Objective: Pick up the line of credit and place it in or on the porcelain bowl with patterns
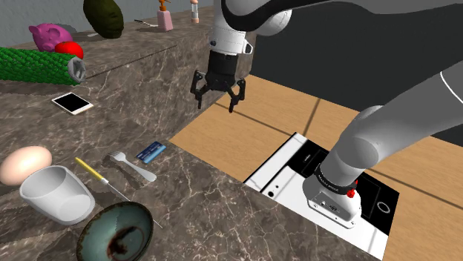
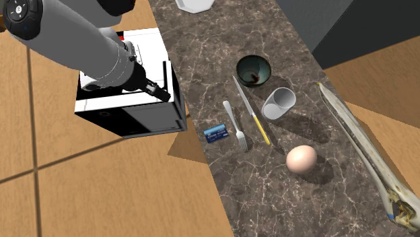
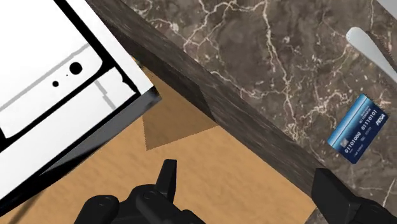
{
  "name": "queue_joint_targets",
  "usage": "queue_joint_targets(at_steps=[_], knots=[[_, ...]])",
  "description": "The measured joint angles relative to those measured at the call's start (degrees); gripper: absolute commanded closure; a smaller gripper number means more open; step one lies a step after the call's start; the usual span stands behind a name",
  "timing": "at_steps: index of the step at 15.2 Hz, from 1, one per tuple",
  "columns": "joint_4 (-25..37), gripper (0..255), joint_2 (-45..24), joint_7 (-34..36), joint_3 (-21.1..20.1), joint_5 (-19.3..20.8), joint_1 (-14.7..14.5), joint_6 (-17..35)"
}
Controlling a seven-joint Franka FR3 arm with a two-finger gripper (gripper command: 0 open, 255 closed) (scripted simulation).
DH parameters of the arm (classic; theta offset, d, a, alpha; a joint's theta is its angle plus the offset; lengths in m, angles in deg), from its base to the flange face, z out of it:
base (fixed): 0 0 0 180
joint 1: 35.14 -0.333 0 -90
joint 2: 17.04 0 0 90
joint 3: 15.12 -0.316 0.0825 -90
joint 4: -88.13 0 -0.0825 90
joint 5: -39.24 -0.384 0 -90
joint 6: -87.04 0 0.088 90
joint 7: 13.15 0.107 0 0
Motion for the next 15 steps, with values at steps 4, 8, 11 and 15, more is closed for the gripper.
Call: queue_joint_targets(at_steps=[4, 8, 11, 15], knots=[[2.2, 0, -7.6, 7.9, -3.6, -2.9, 0.2, 5.7], [6.1, 0, -16.0, 15.8, -6.4, -4.4, 0.2, 11.2], [9.2, 0, -23.2, 21.8, -8.2, -4.7, -0.5, 16.3], [13.7, 0, -32.3, 29.1, -8.9, -4.5, -2.1, 22.2]])
